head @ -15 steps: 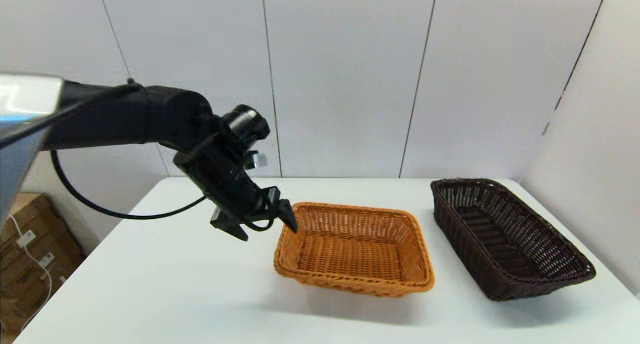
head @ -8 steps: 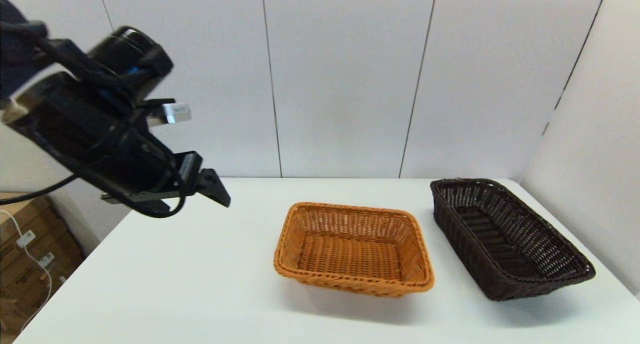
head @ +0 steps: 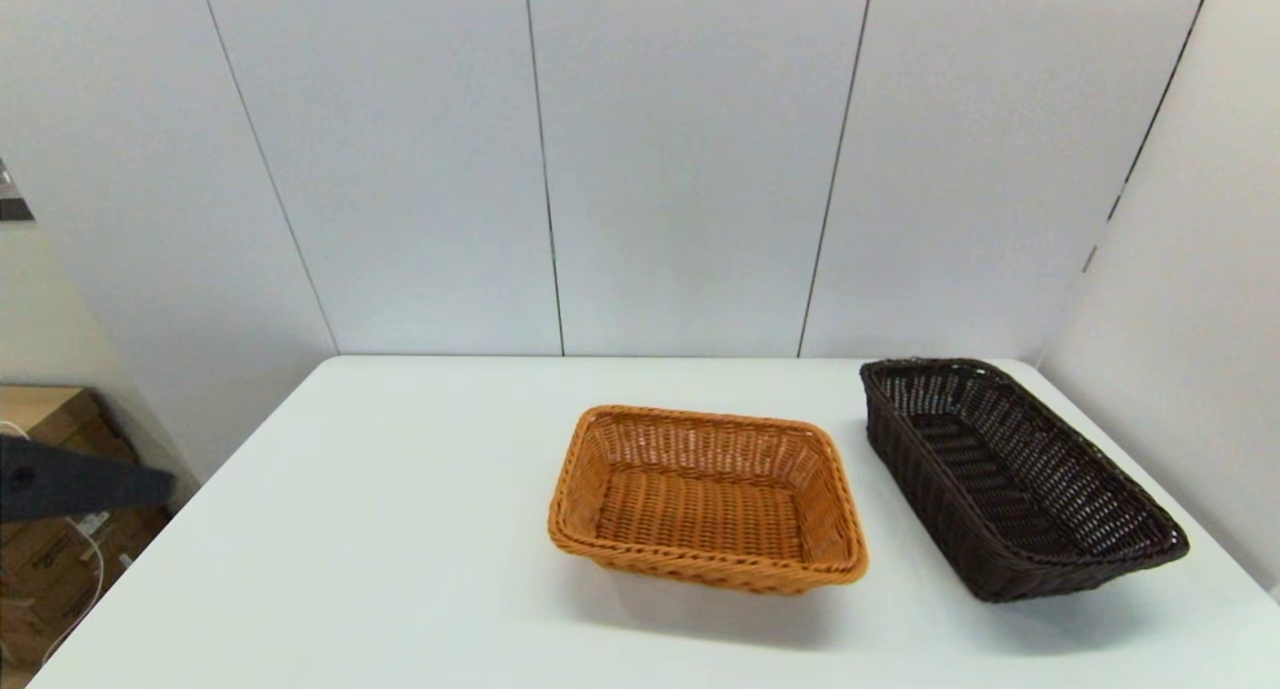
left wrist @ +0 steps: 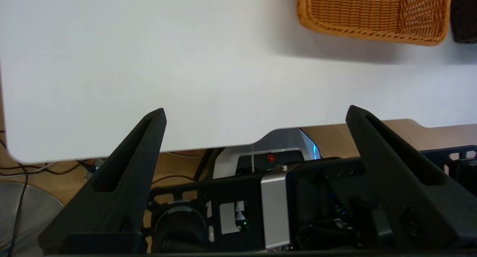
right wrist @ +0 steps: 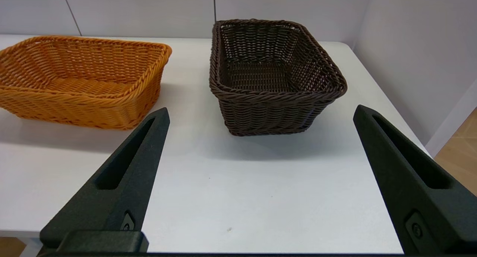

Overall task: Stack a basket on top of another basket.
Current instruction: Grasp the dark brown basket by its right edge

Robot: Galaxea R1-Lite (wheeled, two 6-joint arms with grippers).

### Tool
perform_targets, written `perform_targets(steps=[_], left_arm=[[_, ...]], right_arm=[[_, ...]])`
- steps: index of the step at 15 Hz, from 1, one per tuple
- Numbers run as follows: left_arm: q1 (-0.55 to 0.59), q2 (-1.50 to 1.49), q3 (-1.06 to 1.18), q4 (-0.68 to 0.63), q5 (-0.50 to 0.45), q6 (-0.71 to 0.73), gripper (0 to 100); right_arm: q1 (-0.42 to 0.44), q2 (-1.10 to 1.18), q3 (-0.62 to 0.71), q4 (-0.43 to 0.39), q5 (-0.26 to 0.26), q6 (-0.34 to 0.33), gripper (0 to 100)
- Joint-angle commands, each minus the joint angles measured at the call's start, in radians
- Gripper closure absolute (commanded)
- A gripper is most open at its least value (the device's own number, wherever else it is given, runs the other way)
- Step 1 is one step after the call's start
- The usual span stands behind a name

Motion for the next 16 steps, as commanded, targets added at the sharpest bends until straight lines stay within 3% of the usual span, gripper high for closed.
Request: perform_targets(steps=[1, 16], left_arm=[[0.109, -0.362, 0.217, 0.004, -0.004, 0.013, 0], [0.351, -0.944, 0.54, 0.058, -0.064, 0.147, 0]], right_arm=[[0.0, 0.002, 0.002, -0.001, 0.0, 0.0, 0], [0.0, 0.002, 0.0, 0.002, 0.0, 0.0, 0]])
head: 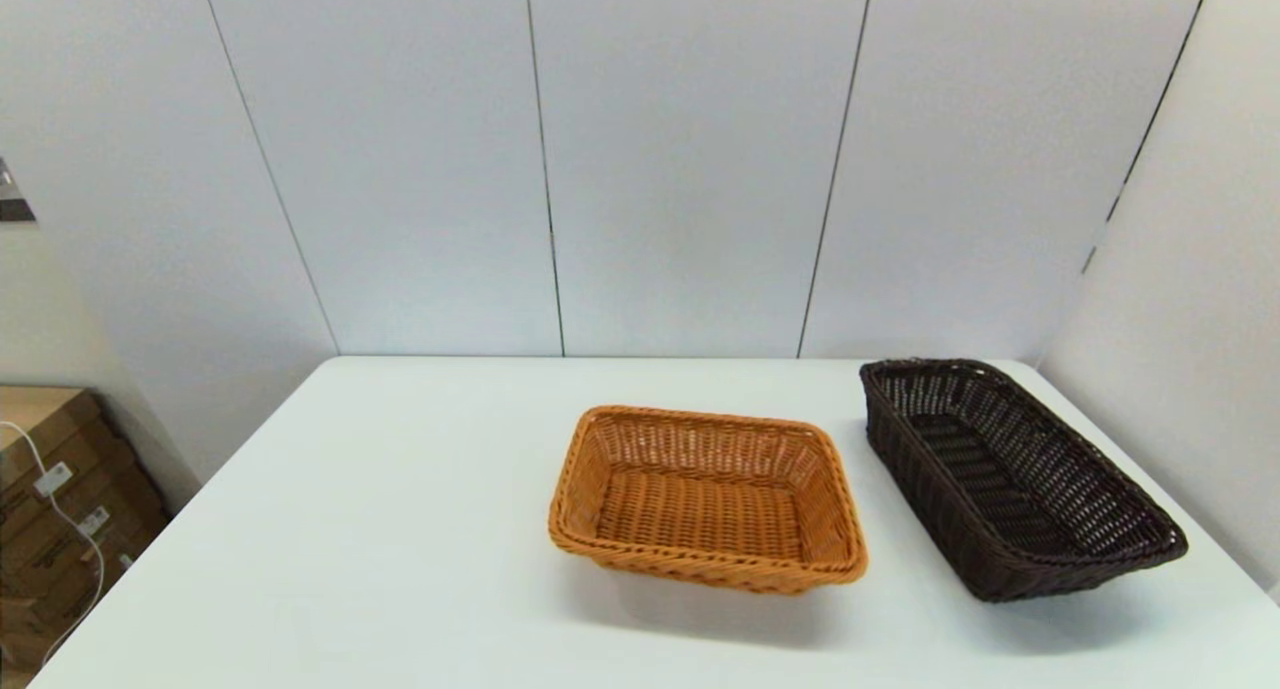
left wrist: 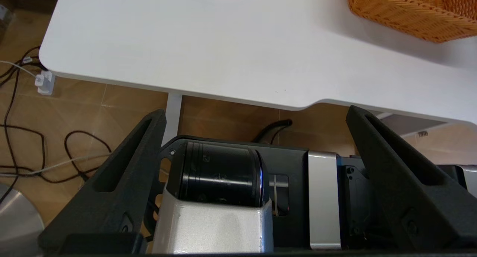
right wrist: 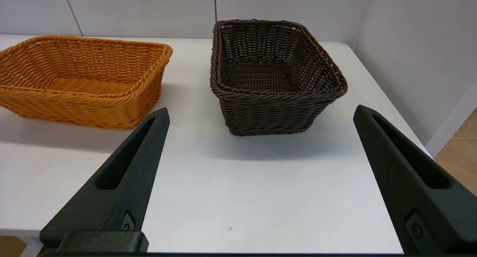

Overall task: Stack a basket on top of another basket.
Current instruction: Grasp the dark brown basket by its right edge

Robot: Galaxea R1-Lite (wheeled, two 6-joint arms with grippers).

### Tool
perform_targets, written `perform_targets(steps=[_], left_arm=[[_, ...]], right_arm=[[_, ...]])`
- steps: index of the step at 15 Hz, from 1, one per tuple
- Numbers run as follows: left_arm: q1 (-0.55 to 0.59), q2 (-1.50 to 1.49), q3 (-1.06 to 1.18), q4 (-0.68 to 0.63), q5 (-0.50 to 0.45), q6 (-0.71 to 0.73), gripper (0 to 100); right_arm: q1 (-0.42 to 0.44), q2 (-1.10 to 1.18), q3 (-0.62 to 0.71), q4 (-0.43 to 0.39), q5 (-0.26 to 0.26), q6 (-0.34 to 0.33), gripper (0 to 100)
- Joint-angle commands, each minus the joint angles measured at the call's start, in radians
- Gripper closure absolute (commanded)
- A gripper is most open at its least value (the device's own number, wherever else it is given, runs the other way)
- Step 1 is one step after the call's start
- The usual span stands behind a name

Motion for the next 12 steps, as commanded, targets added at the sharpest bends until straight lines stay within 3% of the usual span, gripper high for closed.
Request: perform_targets(steps=[1, 2, 6, 9, 12], left_arm=[[0.03, -0.126, 0.047, -0.002, 0.0, 0.042, 0], [0.03, -0.158, 0.076, -0.031, 0.001, 0.053, 0], [0.019, -0.286, 0.361, -0.384, 0.073, 0.203, 0], [0.017, -0.298, 0.634, -0.766, 0.095, 0.22, 0], [0.017, -0.298, 0.8, -0.994, 0.101, 0.249, 0]], right_arm=[[0.0, 0.002, -0.002, 0.002, 0.0, 0.0, 0], [0.0, 0.002, -0.002, 0.0, 0.0, 0.0, 0], [0.0, 0.002, -0.002, 0.0, 0.0, 0.0, 0], [0.0, 0.002, 0.001, -0.004, 0.0, 0.0, 0], [0.0, 0.002, 0.001, -0.006, 0.0, 0.0, 0]])
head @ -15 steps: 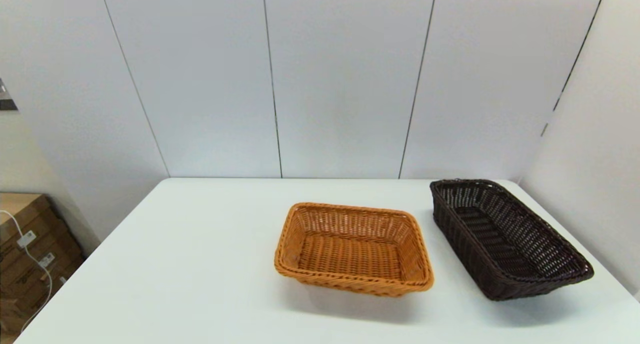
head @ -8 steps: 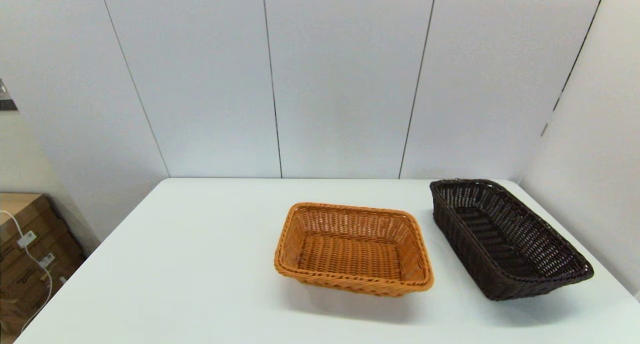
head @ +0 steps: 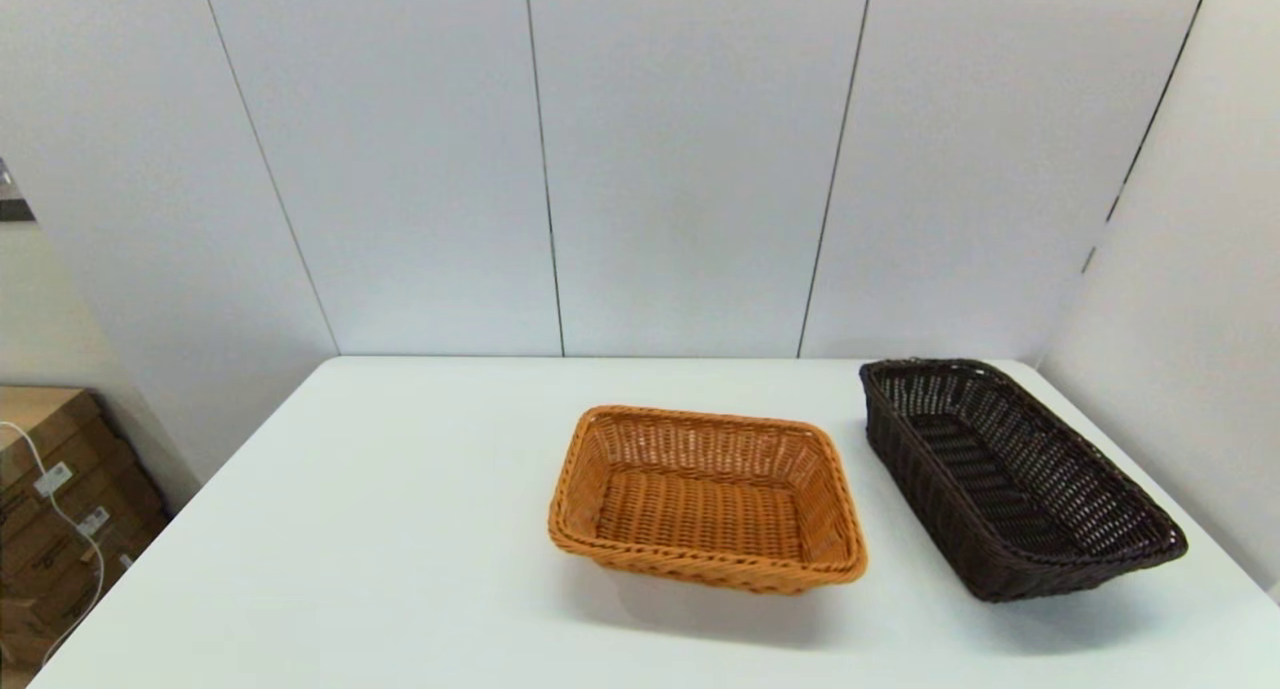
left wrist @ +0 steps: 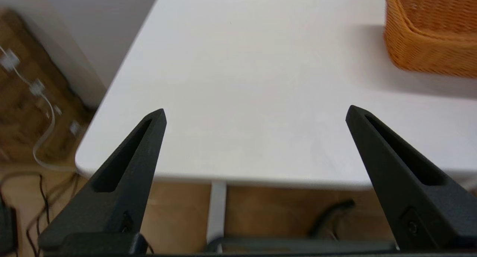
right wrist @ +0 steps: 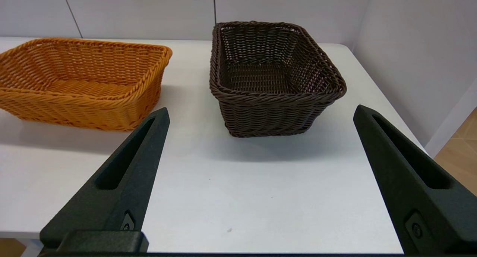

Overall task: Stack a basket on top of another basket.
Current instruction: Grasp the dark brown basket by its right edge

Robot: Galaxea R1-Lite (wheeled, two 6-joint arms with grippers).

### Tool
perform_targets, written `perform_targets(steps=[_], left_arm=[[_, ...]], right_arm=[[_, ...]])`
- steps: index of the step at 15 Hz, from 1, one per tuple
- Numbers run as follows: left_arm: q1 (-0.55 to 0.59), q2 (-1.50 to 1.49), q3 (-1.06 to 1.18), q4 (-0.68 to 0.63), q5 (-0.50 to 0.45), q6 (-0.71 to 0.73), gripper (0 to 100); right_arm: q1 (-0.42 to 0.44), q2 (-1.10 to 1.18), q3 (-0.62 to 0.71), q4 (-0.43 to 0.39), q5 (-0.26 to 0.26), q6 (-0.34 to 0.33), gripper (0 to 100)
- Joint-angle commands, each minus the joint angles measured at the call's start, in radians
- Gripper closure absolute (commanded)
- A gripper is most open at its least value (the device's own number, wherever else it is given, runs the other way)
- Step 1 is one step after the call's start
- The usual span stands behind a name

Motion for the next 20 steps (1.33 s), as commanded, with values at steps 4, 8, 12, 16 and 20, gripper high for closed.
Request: perform_targets(steps=[4, 8, 12, 16, 20], left_arm=[[-0.001, -0.018, 0.272, -0.449, -0.038, 0.089, 0], [-0.001, -0.018, 0.284, -0.475, -0.038, 0.075, 0], [-0.001, -0.018, 0.284, -0.478, -0.038, 0.074, 0], [-0.001, -0.018, 0.284, -0.48, -0.038, 0.075, 0], [-0.001, -0.018, 0.282, -0.475, -0.039, 0.055, 0]], right_arm=[[0.0, 0.002, -0.018, 0.025, -0.005, -0.006, 0], [-0.014, 0.273, -0.364, 0.283, -0.015, 0.007, 0], [-0.066, 0.686, -0.656, 0.417, -0.009, 0.0, 0], [0.037, 1.114, -0.895, 0.509, -0.005, 0.069, 0], [0.181, 1.371, -0.952, 0.507, -0.044, 0.233, 0]])
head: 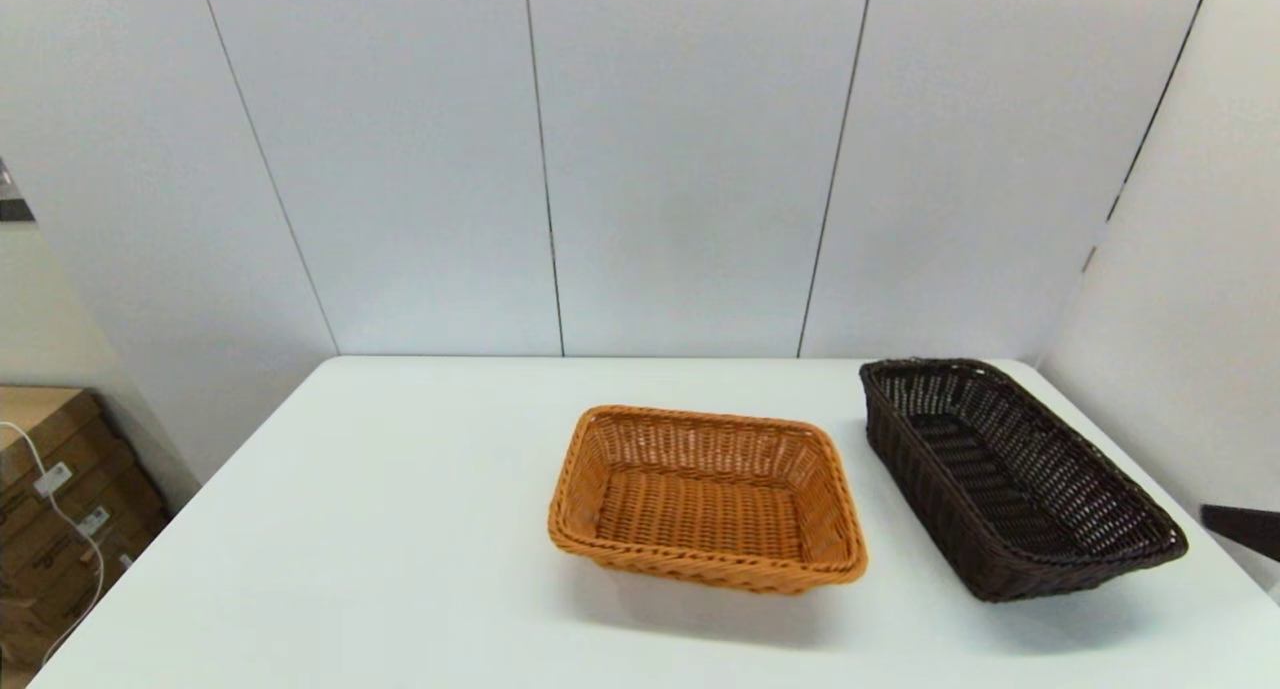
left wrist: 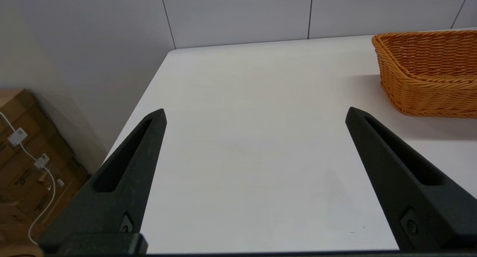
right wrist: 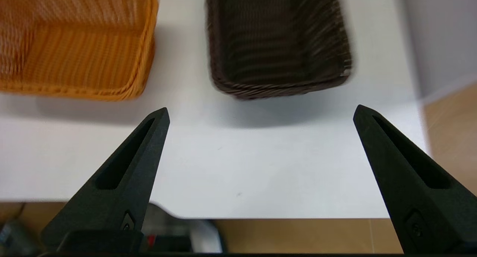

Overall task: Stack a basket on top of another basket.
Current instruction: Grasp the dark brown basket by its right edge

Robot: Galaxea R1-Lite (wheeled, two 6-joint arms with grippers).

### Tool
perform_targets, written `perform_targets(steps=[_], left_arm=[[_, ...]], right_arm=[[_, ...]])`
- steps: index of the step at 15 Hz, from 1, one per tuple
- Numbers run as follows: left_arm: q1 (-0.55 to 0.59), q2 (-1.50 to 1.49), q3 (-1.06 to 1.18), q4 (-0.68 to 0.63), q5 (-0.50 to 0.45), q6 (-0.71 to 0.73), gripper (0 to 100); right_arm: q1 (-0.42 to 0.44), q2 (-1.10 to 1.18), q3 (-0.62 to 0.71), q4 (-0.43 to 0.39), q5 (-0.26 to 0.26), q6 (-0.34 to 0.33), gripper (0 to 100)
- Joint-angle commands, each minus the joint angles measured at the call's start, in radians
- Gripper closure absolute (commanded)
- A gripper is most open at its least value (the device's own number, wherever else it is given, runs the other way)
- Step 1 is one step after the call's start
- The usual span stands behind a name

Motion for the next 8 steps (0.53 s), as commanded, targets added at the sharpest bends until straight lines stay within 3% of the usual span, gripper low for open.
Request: perform_targets(steps=[1, 3, 5, 8], left_arm=[[0.0, 0.001, 0.003, 0.001, 0.001, -0.013, 0], [0.0, 0.001, 0.002, 0.004, 0.001, -0.012, 0], [0.0, 0.001, 0.002, 0.004, 0.001, -0.012, 0], [0.0, 0.001, 0.002, 0.004, -0.001, -0.012, 0]], right_arm=[[0.152, 0.443, -0.161, 0.035, -0.036, 0.306, 0], [0.142, 0.567, -0.227, 0.086, -0.042, 0.589, 0], [0.063, 0.675, -0.314, 0.181, -0.041, 0.855, 0], [-0.074, 0.689, -0.322, 0.18, -0.036, 0.916, 0]])
